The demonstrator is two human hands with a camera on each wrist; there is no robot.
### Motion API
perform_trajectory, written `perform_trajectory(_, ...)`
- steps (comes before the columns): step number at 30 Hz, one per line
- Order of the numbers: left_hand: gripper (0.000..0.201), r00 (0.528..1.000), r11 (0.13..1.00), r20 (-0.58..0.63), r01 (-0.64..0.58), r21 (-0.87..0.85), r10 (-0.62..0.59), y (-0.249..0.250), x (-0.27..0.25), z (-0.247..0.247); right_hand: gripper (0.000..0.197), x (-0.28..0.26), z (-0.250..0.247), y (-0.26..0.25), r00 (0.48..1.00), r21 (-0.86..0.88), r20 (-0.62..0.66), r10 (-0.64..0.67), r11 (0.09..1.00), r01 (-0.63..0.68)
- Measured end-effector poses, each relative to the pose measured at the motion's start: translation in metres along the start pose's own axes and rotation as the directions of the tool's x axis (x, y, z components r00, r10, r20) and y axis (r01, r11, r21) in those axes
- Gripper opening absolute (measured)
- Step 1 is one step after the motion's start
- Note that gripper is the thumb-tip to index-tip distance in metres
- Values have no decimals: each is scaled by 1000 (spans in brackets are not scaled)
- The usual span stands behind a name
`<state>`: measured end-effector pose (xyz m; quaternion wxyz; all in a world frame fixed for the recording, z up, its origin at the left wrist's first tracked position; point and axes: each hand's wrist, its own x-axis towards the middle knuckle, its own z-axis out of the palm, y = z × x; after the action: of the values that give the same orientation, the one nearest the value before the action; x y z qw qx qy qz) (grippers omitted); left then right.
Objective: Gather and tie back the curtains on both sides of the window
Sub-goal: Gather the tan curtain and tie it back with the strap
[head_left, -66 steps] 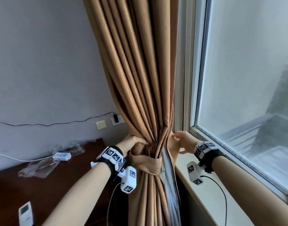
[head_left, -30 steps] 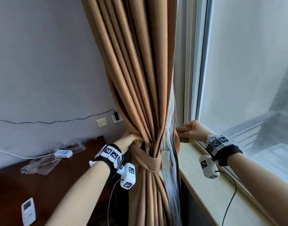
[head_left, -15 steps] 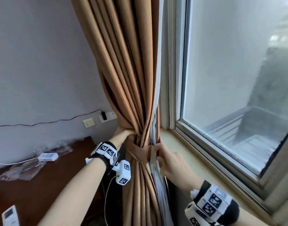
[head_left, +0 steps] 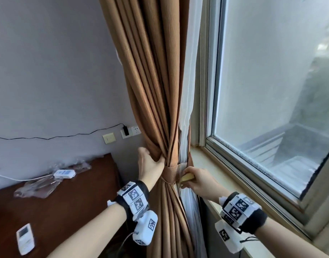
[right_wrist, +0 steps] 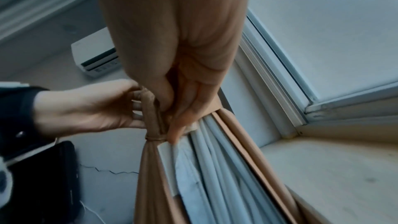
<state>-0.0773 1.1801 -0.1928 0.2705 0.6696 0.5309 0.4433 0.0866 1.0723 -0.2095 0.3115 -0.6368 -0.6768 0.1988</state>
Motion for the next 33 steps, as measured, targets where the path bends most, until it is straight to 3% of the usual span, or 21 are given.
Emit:
perform_trajectory(3,25,994,998,111,-23,54,17,5,1,-10,11,0,0,4,999,-40,49,-5,999,7)
perform_trajectory(7,12,978,991,193,-103,86,84,13,2,-19,11,2,-3,-2,996,-269,85,-39,961,61)
perform_trajectory(9,23,978,989,195,-100,110,77,15,0,-16,16,1,-4,-7,997,-475,24,-68,877,71)
perform_trajectory(11,42,983,990,179,-58,131,34,19,-6,-13,24,0,-4,-8,996,-544,-28,-82,837,54)
perform_trajectory(16,33,944,999,331,-28,24,18,22,-22,-10,26,6,-5,1,999,-547,-51,-15,837,-16)
perform_trajectory(19,46,900,972,433,-141,190,46,18,-22,-7,26,7,-5,1,997,-550,-80,0,834,-44)
perform_trajectory(22,60,923,932,374,-216,292,96,22,-21,-5,23,9,-4,-4,995,-494,-90,37,866,-76)
perform_trajectory(26,68,932,925,347,-223,308,109,29,-17,-2,23,18,-3,-14,997,-352,-68,41,934,-62)
perform_trajectory(29,68,916,903,393,-235,361,81,35,-16,-3,27,26,-3,-16,995,-304,-44,93,947,-102)
perform_trajectory(33,60,903,908,414,-265,326,115,32,-14,-2,29,25,-10,-17,996,-273,-54,67,959,-79)
